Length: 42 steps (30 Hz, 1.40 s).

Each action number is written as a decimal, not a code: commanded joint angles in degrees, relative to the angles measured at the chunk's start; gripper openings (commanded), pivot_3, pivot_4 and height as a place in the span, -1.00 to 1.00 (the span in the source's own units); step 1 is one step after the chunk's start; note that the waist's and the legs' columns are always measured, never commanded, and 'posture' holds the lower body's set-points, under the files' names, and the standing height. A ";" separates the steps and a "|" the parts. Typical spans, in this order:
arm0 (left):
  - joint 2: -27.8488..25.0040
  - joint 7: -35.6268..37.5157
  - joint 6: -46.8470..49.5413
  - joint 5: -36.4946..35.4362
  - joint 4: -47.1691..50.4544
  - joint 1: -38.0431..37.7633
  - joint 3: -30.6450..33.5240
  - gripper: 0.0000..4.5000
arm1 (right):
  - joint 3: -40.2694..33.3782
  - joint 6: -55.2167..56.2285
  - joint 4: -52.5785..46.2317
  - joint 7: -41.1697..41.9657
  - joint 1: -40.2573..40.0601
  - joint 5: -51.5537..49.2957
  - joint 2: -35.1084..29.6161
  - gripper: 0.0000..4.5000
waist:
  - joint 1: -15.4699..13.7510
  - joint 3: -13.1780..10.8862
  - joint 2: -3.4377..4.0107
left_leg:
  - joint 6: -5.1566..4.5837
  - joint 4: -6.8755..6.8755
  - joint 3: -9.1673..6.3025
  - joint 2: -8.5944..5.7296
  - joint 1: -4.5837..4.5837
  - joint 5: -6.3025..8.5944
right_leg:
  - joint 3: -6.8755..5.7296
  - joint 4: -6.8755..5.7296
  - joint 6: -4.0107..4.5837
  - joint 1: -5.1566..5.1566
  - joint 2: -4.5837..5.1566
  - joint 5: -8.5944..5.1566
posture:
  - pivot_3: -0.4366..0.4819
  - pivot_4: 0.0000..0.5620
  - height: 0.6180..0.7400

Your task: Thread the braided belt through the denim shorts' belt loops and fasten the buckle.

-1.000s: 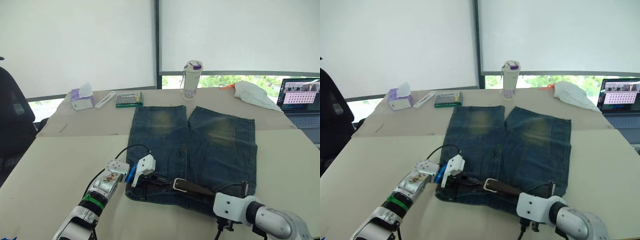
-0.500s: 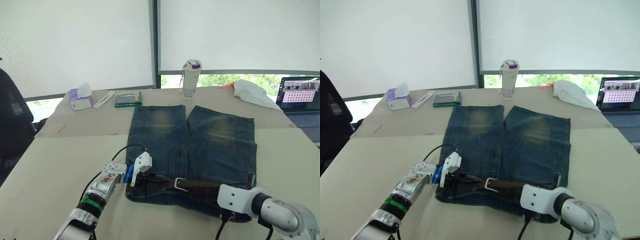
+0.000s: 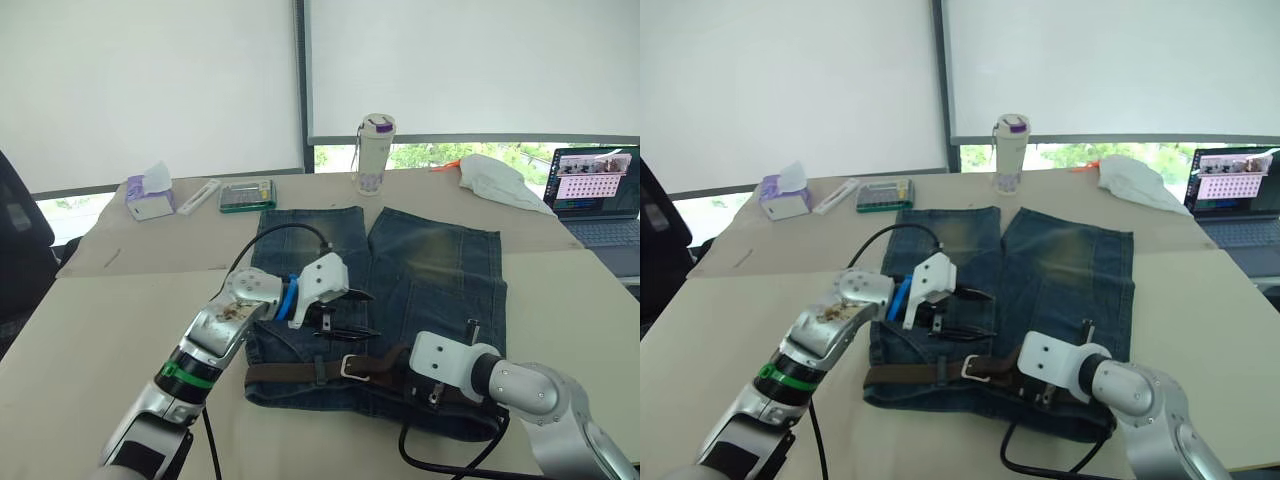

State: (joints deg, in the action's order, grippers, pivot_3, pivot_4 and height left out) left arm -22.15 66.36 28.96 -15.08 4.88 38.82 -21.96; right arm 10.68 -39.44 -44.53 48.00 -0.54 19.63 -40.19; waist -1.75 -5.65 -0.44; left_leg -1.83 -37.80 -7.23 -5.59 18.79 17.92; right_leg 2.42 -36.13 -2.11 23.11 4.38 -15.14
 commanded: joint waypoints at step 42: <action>-4.69 -2.92 -13.09 4.70 -11.09 -3.24 5.60 -1.00 | -0.02 -15.47 -12.71 -5.18 -3.37 -20.54 -3.38 -0.20 | 0.98 0.21 0.34 | 0.11 -0.05 -0.10 0.11 0.27 -0.07 | -0.04 -0.01 0.10 0.23 0.03 0.06 | -0.05 -0.47 1.00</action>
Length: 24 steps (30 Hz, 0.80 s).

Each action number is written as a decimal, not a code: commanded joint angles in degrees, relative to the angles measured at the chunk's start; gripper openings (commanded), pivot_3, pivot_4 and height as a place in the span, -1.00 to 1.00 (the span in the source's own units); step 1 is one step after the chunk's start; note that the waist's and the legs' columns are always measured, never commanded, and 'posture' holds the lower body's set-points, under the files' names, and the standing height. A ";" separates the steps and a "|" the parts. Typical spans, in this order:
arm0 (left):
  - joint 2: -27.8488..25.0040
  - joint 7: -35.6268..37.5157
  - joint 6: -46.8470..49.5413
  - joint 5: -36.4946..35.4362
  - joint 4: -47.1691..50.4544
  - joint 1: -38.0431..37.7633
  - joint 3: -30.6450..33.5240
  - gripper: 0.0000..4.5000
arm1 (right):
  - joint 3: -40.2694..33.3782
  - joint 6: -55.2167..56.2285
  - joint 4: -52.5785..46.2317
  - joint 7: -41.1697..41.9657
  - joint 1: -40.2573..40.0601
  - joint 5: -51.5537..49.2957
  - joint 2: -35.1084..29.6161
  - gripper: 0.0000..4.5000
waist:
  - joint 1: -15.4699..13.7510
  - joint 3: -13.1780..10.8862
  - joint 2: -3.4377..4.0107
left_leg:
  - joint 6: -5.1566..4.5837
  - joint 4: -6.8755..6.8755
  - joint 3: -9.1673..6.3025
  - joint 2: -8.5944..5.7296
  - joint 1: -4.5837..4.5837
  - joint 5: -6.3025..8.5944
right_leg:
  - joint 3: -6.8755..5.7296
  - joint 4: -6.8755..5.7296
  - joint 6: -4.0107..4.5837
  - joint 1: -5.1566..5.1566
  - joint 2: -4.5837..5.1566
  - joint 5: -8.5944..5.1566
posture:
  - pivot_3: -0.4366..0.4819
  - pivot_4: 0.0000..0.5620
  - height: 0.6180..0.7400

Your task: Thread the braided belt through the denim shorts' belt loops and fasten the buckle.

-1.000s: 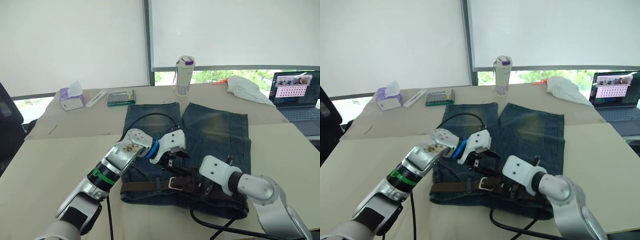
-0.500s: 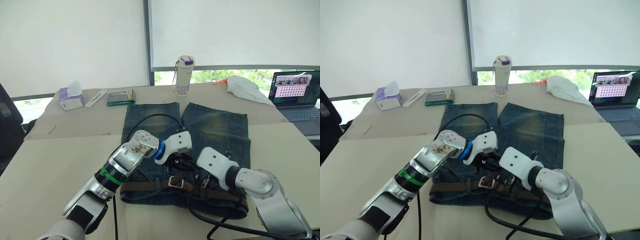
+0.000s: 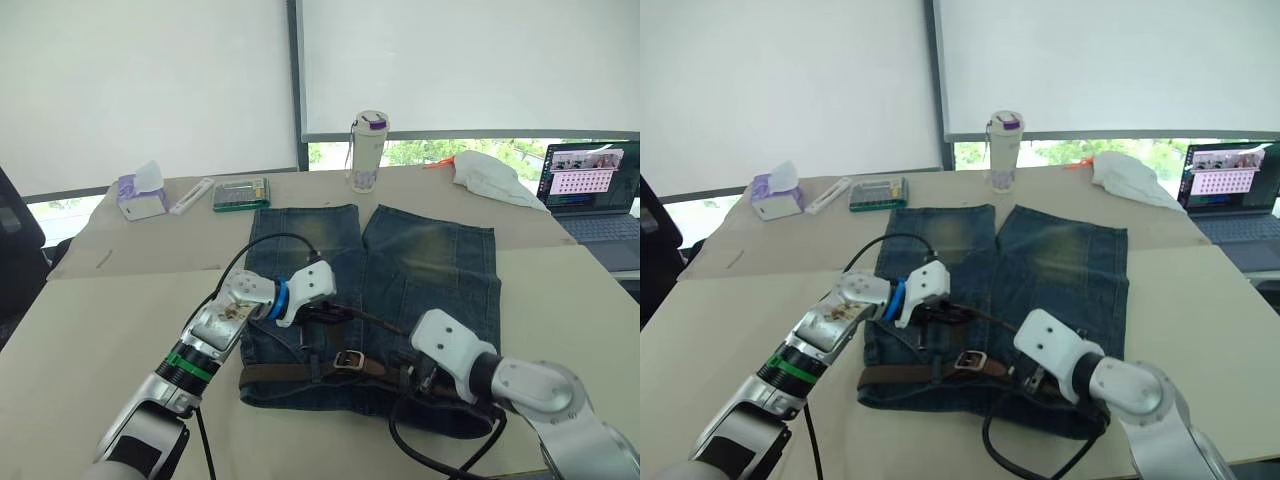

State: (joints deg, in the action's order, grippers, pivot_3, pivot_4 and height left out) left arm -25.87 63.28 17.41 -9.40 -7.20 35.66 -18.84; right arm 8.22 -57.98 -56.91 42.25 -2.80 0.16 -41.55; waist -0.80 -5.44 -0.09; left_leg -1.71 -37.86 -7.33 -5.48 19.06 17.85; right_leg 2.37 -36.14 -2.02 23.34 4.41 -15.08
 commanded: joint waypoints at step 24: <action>5.77 -3.87 -15.92 3.36 -11.85 5.32 3.22 -1.00 | 1.40 13.89 18.01 -2.21 8.26 2.18 -2.95 -0.82 | 0.09 -0.02 -0.14 | 0.05 -0.01 0.03 0.09 0.22 -0.04 | 0.05 -0.10 0.09 0.21 0.00 0.06 | -0.05 -0.47 1.00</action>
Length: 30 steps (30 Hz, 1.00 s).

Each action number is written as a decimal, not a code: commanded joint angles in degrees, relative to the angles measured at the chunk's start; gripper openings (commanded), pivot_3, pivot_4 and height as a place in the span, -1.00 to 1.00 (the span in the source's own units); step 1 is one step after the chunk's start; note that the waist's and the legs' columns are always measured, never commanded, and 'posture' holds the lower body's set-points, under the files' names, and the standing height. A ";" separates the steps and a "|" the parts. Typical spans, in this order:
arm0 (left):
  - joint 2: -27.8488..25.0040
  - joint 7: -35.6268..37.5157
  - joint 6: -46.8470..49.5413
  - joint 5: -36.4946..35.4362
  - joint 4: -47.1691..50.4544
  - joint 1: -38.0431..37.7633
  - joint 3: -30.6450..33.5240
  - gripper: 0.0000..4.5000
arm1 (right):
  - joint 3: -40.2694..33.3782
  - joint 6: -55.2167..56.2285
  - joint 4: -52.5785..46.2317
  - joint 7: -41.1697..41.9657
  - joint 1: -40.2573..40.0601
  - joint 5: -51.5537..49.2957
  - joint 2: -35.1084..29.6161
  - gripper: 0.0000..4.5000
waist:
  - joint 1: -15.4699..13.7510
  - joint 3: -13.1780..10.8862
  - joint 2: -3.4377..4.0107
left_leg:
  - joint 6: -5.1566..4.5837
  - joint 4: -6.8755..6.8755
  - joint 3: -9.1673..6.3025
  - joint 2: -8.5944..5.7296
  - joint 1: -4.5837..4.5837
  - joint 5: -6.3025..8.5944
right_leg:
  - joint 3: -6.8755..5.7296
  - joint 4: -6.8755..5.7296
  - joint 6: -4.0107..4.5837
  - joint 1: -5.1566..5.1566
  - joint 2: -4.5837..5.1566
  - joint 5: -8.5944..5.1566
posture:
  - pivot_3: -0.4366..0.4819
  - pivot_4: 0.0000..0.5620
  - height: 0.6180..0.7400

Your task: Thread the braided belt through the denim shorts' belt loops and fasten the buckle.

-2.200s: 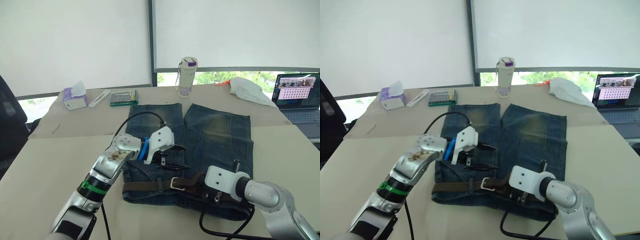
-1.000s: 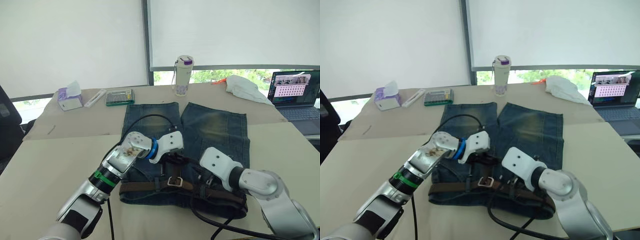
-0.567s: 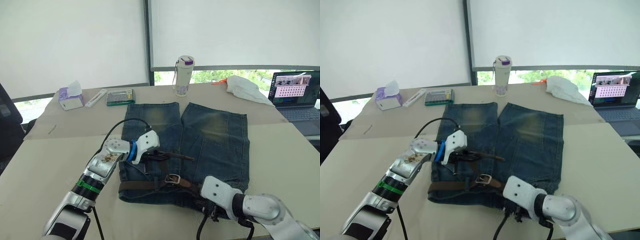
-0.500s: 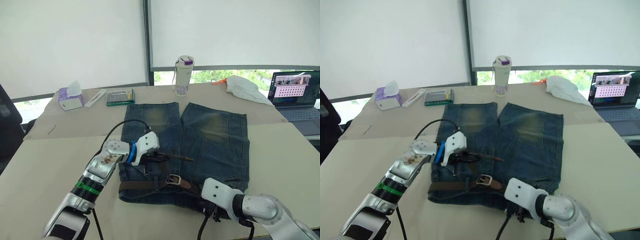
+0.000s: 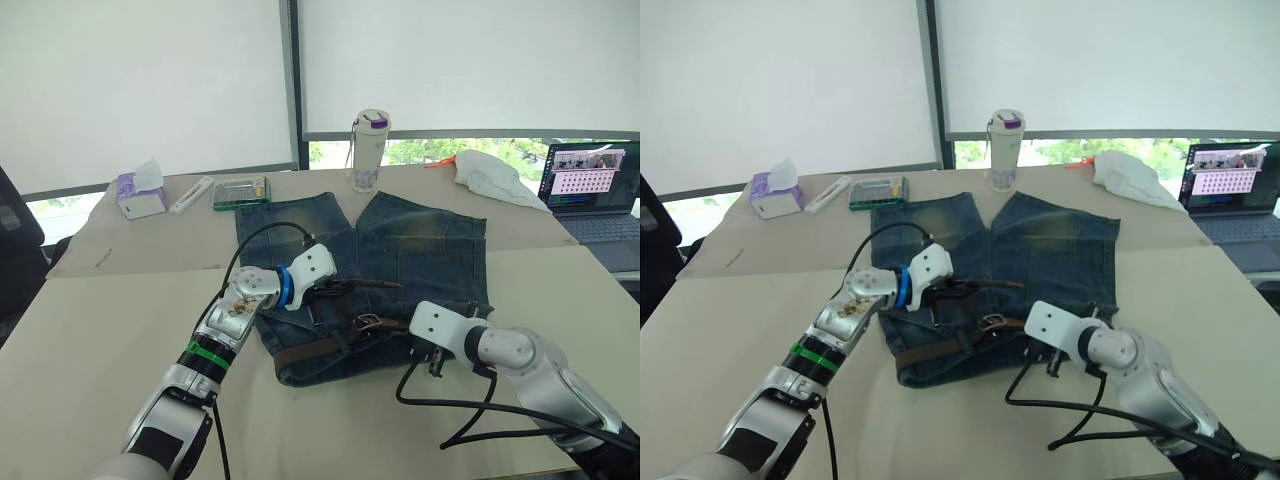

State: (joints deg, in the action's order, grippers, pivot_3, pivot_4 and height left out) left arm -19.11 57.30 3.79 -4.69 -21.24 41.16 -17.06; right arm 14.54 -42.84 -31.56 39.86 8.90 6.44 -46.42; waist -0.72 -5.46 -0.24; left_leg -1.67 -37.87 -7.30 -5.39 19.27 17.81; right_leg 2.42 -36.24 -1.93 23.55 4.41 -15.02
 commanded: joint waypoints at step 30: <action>-1.61 3.32 -7.01 -1.62 5.11 -4.52 2.55 -1.00 | -0.25 0.69 -9.03 -3.89 7.81 -0.56 7.23 -0.13 | 0.07 0.07 0.11 | 0.05 -0.01 0.05 -0.04 0.00 -0.03 | -0.08 -0.06 0.04 0.16 -0.05 0.02 | -0.05 -0.47 1.00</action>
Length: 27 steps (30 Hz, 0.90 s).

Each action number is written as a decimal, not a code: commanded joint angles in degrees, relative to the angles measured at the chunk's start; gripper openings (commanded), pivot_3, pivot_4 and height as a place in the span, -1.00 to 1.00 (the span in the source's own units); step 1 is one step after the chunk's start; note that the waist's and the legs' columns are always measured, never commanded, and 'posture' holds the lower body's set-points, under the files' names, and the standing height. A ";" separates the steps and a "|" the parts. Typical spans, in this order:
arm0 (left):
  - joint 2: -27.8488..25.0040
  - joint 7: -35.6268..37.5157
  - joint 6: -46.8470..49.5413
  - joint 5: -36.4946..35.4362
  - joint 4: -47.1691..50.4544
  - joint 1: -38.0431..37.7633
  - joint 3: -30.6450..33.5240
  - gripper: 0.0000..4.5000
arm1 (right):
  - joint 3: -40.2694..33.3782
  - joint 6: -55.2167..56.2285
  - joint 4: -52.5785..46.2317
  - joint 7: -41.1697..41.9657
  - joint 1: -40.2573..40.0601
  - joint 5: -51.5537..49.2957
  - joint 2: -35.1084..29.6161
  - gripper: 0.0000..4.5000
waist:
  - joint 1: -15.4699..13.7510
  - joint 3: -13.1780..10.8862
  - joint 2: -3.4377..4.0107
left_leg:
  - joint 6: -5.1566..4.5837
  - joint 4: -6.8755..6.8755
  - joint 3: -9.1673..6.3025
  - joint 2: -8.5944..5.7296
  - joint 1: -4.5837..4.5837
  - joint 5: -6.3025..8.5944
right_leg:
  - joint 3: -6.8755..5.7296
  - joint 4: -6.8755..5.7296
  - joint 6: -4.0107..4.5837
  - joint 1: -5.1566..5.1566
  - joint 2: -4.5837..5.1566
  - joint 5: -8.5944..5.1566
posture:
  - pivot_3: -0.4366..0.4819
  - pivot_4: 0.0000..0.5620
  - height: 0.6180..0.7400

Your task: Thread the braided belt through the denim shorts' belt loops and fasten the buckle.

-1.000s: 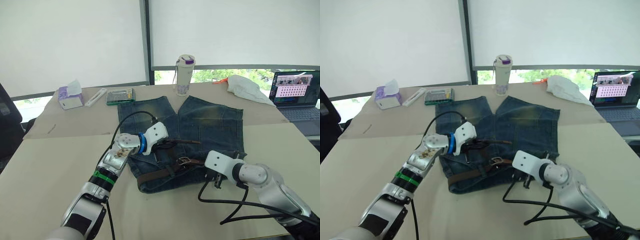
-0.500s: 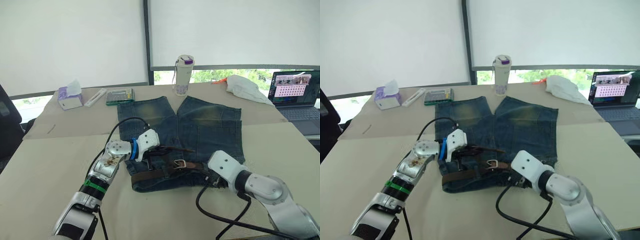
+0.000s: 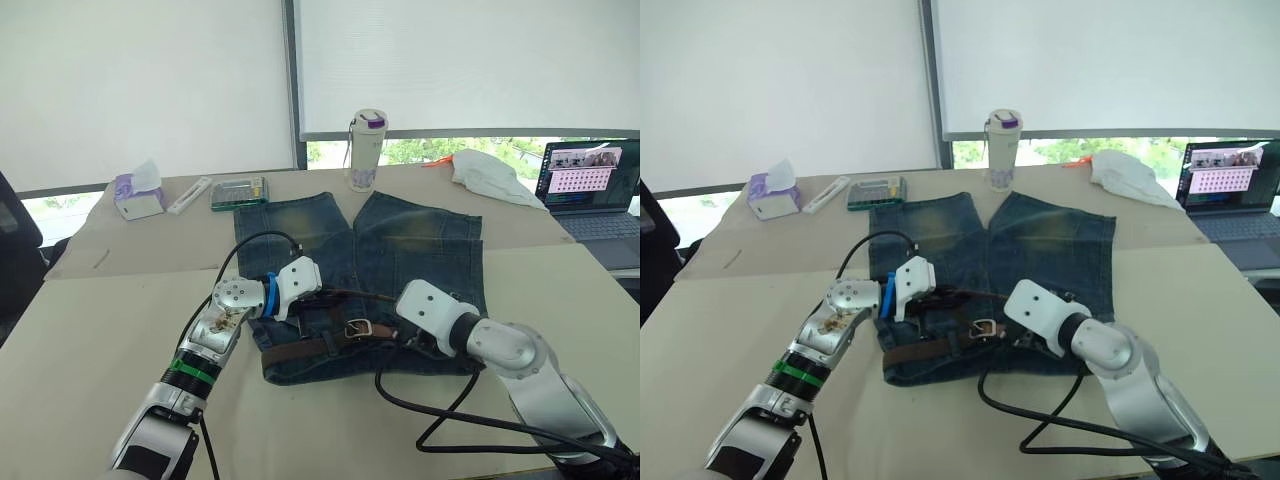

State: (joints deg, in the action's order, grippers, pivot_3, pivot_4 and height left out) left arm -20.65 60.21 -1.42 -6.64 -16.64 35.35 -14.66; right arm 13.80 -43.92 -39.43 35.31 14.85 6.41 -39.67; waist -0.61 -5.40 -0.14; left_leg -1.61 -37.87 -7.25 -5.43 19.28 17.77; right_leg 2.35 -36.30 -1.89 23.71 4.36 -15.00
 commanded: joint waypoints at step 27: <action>-1.66 5.83 3.92 -0.05 6.08 7.57 -2.08 0.28 | 5.09 -0.31 -0.03 6.40 11.02 1.22 -2.44 -1.00 | 0.04 0.01 0.00 | 0.04 -0.02 0.06 -0.02 0.12 -0.02 | 0.00 -0.50 0.00 0.29 0.00 0.00 | -0.05 -0.47 1.00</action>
State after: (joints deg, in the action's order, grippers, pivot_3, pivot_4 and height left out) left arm -22.20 66.56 3.12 -7.41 -11.86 41.96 -16.66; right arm 19.01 -43.90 -38.21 41.29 24.70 7.36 -41.87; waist -0.58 -5.39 -0.13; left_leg -1.57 -37.89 -7.19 -5.45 19.39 17.75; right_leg 2.36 -36.83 -1.89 24.01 4.36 -15.00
